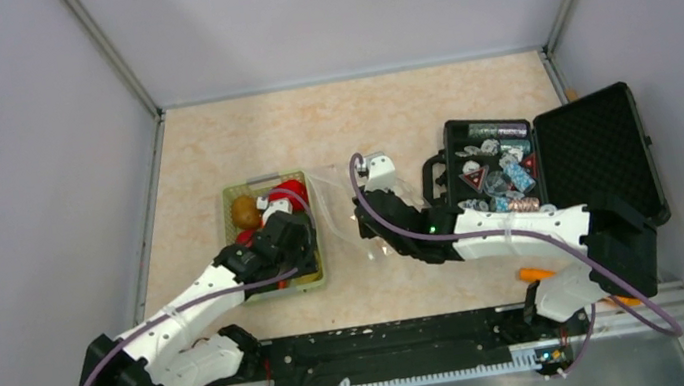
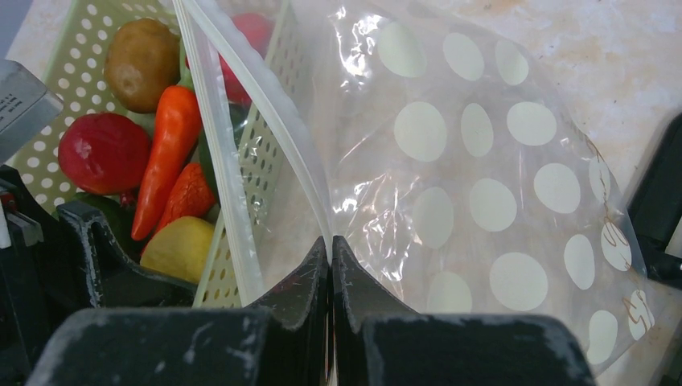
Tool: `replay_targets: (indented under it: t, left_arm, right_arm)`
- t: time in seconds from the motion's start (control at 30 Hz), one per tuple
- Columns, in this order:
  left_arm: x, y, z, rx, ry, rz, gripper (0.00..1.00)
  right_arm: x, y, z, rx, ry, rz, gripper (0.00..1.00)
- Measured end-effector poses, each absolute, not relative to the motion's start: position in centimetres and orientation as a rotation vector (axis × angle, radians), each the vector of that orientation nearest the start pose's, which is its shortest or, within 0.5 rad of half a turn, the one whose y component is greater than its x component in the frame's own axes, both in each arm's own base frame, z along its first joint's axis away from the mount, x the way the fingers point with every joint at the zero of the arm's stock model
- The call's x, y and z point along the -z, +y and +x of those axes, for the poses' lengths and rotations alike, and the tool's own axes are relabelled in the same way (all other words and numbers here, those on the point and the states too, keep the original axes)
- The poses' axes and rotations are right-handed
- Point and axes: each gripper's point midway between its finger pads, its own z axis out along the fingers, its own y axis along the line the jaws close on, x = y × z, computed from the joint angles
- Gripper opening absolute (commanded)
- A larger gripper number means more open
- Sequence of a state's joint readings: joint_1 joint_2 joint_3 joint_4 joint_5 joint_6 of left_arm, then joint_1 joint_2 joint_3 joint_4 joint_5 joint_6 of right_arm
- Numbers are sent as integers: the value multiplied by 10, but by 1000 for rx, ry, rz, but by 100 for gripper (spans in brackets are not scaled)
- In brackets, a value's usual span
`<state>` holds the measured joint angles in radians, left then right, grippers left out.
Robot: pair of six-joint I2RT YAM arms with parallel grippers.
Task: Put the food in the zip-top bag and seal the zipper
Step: Pick up the fake fruit from the bin.
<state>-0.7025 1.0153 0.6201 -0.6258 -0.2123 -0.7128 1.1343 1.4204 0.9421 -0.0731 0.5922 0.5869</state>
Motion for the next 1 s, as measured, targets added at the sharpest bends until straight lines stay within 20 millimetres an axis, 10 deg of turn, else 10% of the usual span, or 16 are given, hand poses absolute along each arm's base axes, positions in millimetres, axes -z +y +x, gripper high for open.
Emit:
replay_targets:
  t: [0.3,1.0]
  left_arm:
    - [-65,-148,188,276,2581,-85,69]
    - [-75,-159,197,344,2533,-58,25]
  right_arm:
    - [-167,333,242,-462,2034,-210,0]
    - [-170,333,243,-464,2029,-210,0]
